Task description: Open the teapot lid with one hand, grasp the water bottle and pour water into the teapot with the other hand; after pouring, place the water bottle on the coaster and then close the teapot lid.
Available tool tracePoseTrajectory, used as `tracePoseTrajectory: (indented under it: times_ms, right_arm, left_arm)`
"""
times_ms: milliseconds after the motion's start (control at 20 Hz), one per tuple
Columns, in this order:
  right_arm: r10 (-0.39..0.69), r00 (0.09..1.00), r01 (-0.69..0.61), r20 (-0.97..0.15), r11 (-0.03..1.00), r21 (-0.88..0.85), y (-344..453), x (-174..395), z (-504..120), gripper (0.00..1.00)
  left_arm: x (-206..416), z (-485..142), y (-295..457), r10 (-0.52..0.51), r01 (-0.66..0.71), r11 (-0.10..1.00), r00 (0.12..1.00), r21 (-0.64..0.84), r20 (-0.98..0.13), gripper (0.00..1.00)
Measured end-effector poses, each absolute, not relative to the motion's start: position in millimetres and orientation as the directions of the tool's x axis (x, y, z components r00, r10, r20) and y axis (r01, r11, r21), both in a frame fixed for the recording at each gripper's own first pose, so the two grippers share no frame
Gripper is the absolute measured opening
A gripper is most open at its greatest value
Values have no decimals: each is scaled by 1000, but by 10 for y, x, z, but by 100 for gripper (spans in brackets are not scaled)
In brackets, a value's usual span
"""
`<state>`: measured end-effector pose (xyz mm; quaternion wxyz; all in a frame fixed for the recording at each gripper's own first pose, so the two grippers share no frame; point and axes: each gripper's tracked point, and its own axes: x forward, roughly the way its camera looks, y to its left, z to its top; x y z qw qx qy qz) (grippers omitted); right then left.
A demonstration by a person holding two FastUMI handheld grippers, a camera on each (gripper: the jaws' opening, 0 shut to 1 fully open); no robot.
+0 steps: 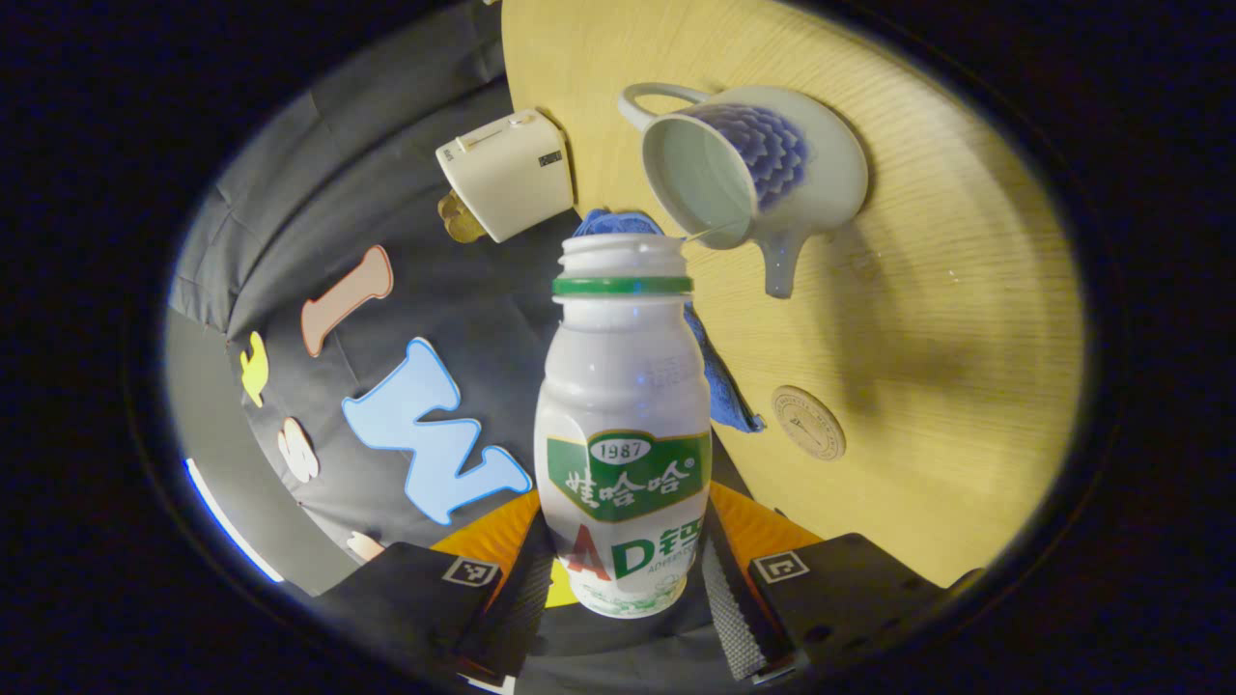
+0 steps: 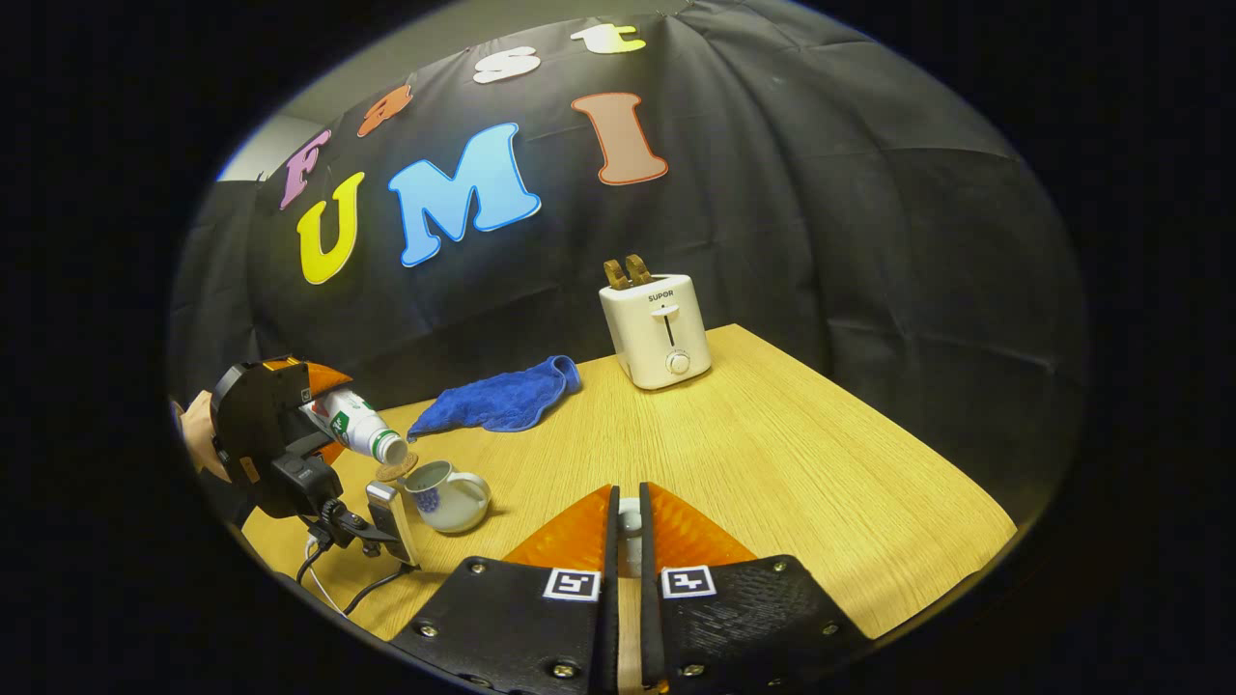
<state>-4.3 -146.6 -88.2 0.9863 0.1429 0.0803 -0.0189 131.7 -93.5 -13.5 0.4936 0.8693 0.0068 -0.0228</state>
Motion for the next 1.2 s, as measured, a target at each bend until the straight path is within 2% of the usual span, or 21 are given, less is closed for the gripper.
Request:
tracePoseTrajectory:
  times_ms: [350, 600, 700, 1000, 1050, 1100, 1200]
  right_arm:
    - [-31, 985, 80, -172, 955, 285, -1565, -87, -874, 8]
    - [-20, 986, 65, -165, 961, 270, -1509, -50, -822, 8]
    - [-19, 988, 60, -153, 962, 267, -1494, -50, -770, 8]
    - [-19, 993, 45, -116, 973, 227, -1380, -55, -583, 8]
    - [-18, 994, 43, -111, 975, 220, -1350, -53, -549, 9]
    - [-15, 994, 37, -106, 977, 212, -1303, -45, -524, 9]
    - [-2, 996, 20, -90, 980, 197, -1203, -27, -454, 9]
  left_arm:
    - [1316, -127, -1052, -43, 16, -508, 998, 861, -44, 80]
    - [1296, -135, -1063, -65, 14, -438, 997, 899, -47, 80]
    - [1268, -118, -1027, -70, 20, -351, 996, 936, -47, 80]
    - [1150, -84, -873, -91, 75, 37, 993, 996, -72, 80]
    - [1127, -65, -849, -93, 73, 88, 994, 993, -65, 74]
    - [1116, -60, -821, -93, 77, 136, 994, 988, -65, 80]
    - [1091, -54, -767, -96, 90, 231, 993, 969, -69, 80]
